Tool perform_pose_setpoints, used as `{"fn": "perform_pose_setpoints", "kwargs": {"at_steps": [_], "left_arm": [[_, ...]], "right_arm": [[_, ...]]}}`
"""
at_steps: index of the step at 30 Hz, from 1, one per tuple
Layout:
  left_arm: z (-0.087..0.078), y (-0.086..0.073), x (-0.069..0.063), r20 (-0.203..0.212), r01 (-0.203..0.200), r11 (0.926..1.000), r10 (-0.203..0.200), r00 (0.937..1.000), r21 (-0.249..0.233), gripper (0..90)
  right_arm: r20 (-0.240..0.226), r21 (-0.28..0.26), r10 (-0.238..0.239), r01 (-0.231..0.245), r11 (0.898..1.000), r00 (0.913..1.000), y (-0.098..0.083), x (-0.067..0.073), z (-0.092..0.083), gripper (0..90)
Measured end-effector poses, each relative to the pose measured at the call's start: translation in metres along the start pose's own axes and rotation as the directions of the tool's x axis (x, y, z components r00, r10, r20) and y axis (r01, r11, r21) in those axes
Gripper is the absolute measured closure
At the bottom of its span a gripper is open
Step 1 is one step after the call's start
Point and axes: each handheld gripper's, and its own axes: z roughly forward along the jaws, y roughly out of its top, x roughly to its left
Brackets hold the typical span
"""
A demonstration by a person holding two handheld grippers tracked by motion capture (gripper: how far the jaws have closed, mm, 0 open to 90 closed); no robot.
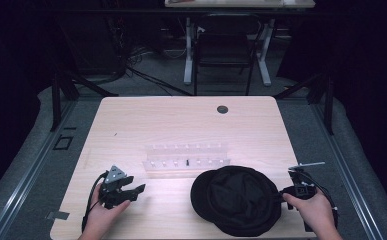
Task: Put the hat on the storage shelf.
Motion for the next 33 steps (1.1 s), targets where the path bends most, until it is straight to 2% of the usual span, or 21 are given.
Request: {"fn": "perform_pose_setpoints", "kwargs": {"at_steps": [3, 5, 6, 7, 8, 12, 13, 14, 15, 22, 26, 27, 33], "left_arm": [[0.000, 0.000, 0.000, 0.000, 0.004, 1.0000, -0.004, 1.0000, -0.001, 41.3], [0.000, 0.000, 0.000, 0.000, 0.003, 1.0000, -0.003, 1.0000, 0.000, 41.3], [0.000, 0.000, 0.000, 0.000, 0.003, 1.0000, -0.003, 1.0000, 0.000, 41.3], [0.000, 0.000, 0.000, -0.001, 0.003, 1.0000, -0.003, 1.0000, 0.001, 41.3], [0.000, 0.000, 0.000, -0.002, 0.003, 1.0000, -0.003, 1.0000, 0.000, 41.3], [0.000, 0.000, 0.000, -0.003, 0.003, 1.0000, -0.003, 1.0000, 0.000, 41.3], [0.001, 0.000, 0.000, -0.004, 0.004, 1.0000, -0.004, 1.0000, 0.000, 41.3], [0.001, 0.000, 0.000, -0.003, 0.004, 1.0000, -0.004, 1.0000, 0.000, 41.3], [0.001, 0.000, 0.000, -0.003, 0.003, 1.0000, -0.003, 1.0000, 0.001, 41.3], [0.001, 0.000, 0.000, -0.002, 0.004, 1.0000, -0.004, 1.0000, 0.001, 41.3], [0.001, 0.000, 0.000, -0.003, 0.001, 1.0000, -0.001, 1.0000, -0.002, 41.3], [0.001, 0.000, 0.000, -0.003, 0.004, 1.0000, -0.004, 1.0000, -0.002, 41.3], [0.002, 0.000, 0.000, -0.003, 0.005, 1.0000, -0.005, 1.0000, -0.001, 41.3]], "right_arm": [[-0.002, 0.008, 0.010, -0.010, 1.000, 1.0000, 0.001, 0.000, 0.002, 78.7], [-0.003, 0.035, 0.002, -0.002, 0.999, 1.0000, 0.002, -0.001, 0.002, 79.1], [-0.018, 0.012, 0.026, -0.026, 1.000, 0.9995, 0.001, -0.002, 0.004, 79.3], [-0.018, 0.044, 0.010, -0.009, 0.999, 0.9998, 0.003, -0.003, 0.003, 79.4], [-0.022, 0.018, 0.026, -0.025, 1.000, 0.9994, 0.002, -0.003, 0.006, 79.5], [-0.028, 0.064, 0.014, -0.012, 0.998, 0.9995, 0.005, -0.005, 0.006, 81.3], [-0.031, 0.049, 0.033, -0.031, 0.998, 0.9990, 0.005, -0.004, 0.008, 82.5], [-0.031, 0.049, 0.033, -0.031, 0.998, 0.9990, 0.005, -0.004, 0.008, 82.5], [-0.027, 0.074, 0.016, -0.014, 0.997, 0.9995, 0.006, -0.005, 0.007, 83.4], [-0.047, 0.096, 0.022, -0.018, 0.995, 0.9986, 0.009, -0.005, 0.006, 86.3], [-0.061, 0.096, 0.035, -0.029, 0.995, 0.9975, 0.010, -0.006, 0.006, 87.1], [-0.078, 0.106, 0.041, -0.032, 0.994, 0.9961, 0.010, -0.008, 0.004, 87.4], [-0.097, 0.083, 0.056, -0.048, 0.995, 0.9937, 0.011, -0.006, -0.002, 87.8]]}}
